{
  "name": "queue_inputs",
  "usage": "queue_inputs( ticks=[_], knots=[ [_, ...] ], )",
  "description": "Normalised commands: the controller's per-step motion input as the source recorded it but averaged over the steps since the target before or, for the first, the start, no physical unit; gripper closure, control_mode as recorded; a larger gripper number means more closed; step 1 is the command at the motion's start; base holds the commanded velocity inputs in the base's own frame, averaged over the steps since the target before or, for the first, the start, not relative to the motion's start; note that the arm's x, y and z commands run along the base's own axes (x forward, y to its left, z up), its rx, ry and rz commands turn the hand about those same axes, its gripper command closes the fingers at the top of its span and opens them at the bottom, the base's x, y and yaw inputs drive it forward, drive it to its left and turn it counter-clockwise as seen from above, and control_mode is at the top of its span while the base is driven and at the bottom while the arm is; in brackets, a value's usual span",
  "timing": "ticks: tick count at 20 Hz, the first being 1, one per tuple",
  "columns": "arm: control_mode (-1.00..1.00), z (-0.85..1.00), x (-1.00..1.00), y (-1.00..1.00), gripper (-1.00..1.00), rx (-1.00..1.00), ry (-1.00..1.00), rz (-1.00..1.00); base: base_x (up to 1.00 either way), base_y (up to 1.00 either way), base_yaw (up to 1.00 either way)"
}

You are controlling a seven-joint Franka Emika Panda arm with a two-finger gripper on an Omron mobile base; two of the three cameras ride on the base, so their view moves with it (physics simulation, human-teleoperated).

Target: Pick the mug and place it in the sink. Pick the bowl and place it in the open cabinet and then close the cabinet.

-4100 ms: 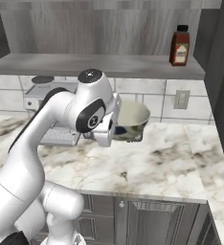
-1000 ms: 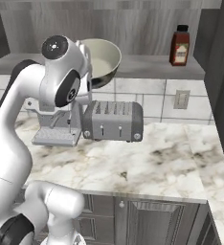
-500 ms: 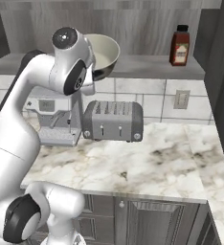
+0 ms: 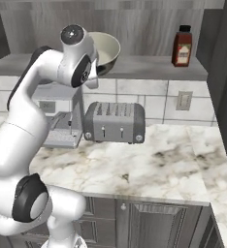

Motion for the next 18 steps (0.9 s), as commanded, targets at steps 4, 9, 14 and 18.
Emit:
queue_inputs(
  ticks=[4,9,14,18],
  knots=[
    [-1.00,0.00,0.45,0.04,1.00,0.00,-0.02,0.01,0.00,0.00,0.00],
    [-1.00,0.00,0.42,0.04,1.00,0.00,-0.03,0.01,0.00,0.00,0.00],
    [-1.00,0.00,0.41,0.06,1.00,0.00,0.00,0.01,0.00,0.00,0.00],
    [-1.00,0.00,0.28,0.03,1.00,0.00,0.00,0.01,0.00,0.00,0.00]
  ],
)
